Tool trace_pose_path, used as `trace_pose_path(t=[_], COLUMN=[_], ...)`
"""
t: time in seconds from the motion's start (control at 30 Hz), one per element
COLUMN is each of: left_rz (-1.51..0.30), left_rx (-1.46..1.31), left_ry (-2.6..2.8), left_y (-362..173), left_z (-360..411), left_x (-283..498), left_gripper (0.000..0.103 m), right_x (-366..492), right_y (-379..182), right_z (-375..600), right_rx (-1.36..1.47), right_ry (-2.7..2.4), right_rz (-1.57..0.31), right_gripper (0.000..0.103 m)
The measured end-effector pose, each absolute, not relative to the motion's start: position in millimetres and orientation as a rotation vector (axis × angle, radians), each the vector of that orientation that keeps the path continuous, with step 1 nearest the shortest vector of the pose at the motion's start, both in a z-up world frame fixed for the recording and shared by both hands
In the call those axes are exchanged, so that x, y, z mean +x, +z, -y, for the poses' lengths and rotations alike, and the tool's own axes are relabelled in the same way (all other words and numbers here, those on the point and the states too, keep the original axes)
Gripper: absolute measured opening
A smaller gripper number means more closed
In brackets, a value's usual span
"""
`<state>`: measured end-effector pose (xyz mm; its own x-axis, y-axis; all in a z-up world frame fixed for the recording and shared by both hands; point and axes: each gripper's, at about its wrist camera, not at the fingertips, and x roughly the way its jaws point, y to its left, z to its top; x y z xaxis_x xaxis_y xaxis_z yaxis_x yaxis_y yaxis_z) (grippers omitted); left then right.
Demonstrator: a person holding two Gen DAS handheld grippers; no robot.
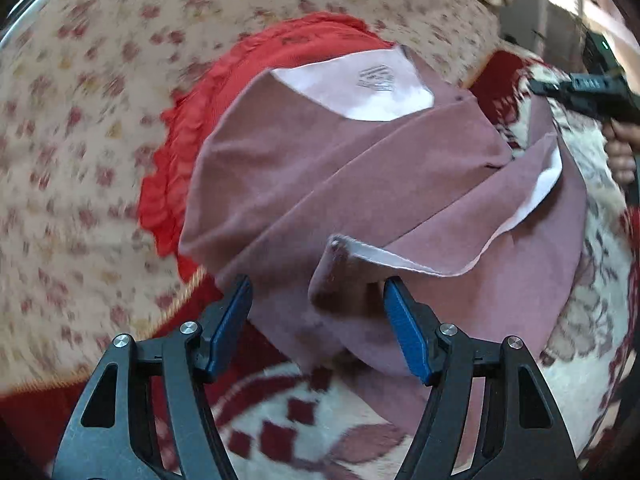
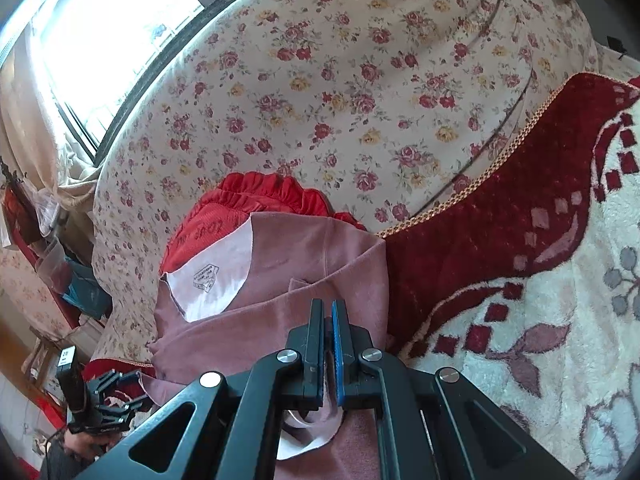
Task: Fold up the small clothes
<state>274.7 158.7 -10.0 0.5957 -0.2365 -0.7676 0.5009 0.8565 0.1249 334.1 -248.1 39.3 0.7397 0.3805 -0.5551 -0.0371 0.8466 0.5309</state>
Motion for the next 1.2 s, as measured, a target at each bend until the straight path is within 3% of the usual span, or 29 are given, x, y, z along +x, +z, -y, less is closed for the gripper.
trace_pose_path(t=[0.23,0.33,0.47,0.53,0.87,1.2], left_rz=[-0.928,-0.943,-0.923,-0.898,-0.799,-0.812], left_rx=[0.403,0.373,0.309,0.268,-0.101,-0.106], left_ry=[-0.566,-0.578,-0.542,-0.528,-0.298,-0.161], left_y=[-17,-18,-13,-7,28,29], left_z=[-133,-129,-131,-136,-190,-196], left_x=[289,287,284,280,307,359], left_gripper=[0.067,0.050,0.011,0.007,0.006,0.005], right_x=[338,338,337,337,345,409], right_y=[37,38,40,40,35,47], right_z=[246,245,247,248,276,258], right_rx=[0.531,0.530,0.537,0.538,0.734,0.641], right_ry=[0.247,0.247,0.246,0.247,0.290,0.278], right_rz=[-0.712,-0.711,-0.708,-0.710,-0.686,-0.666], right_gripper=[0.003,0.003,0.003,0.003,0.003,0.003])
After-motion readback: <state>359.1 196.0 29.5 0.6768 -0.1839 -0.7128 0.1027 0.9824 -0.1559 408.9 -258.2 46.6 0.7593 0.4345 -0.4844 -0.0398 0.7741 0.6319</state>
